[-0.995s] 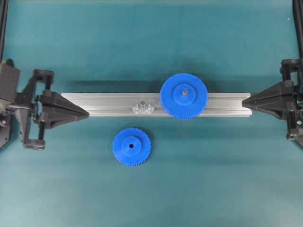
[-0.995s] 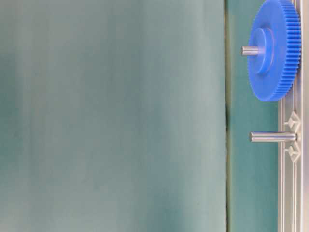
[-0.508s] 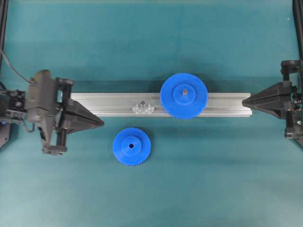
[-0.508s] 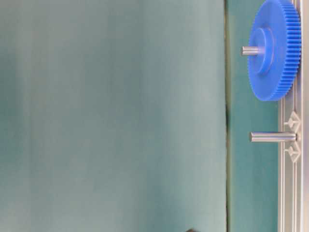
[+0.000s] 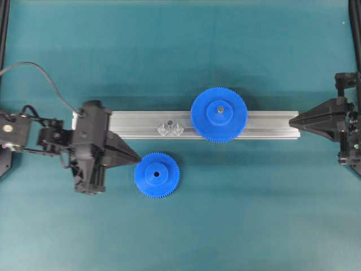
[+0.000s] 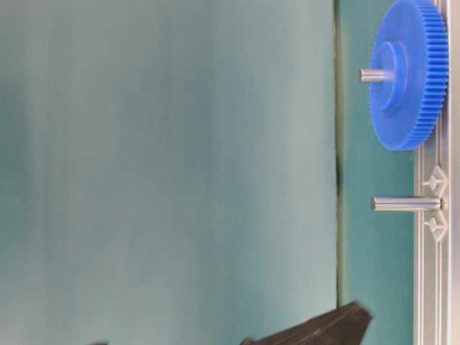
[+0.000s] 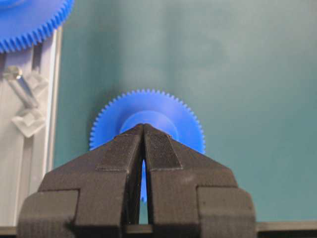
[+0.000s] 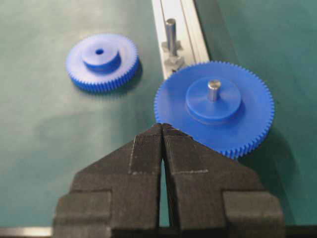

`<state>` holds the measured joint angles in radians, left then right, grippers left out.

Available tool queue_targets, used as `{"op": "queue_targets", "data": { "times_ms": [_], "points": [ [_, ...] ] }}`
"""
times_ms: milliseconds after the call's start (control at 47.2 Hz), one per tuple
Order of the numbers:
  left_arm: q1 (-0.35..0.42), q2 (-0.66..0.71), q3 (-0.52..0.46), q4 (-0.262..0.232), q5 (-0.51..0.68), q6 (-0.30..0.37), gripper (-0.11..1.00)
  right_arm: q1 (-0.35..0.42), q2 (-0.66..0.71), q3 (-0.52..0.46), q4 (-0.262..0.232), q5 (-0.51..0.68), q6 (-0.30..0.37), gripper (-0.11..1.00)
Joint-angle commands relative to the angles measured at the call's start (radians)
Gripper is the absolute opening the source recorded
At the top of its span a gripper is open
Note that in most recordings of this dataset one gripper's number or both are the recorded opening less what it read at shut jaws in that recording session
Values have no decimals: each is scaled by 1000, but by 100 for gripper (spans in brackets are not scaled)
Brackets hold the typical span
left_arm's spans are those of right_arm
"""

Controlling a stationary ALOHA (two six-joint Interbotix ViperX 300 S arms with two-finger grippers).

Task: Find the location of the shaft and insert the small gear.
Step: 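Position the left gripper above the small blue gear's hub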

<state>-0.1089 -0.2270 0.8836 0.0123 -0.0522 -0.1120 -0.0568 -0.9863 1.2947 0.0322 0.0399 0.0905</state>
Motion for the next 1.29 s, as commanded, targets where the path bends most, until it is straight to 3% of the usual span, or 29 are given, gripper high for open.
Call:
{"op": "queue_targets", "data": {
  "times_ms": [0, 296, 868, 1270],
  "points": [
    [-8, 21, -48, 3, 14, 0, 1, -8, 8, -9, 2, -5, 9, 0],
    [-12, 95, -109, 2, 44, 0, 1, -9, 5, -5, 0, -3, 9, 0],
    [-18, 183, -218, 2, 209, 0, 1, -12, 5, 6, 2, -5, 9, 0],
    [-18, 252, -322, 2, 407, 5, 1, -20, 3, 12, 0, -5, 8, 0]
  ]
}}
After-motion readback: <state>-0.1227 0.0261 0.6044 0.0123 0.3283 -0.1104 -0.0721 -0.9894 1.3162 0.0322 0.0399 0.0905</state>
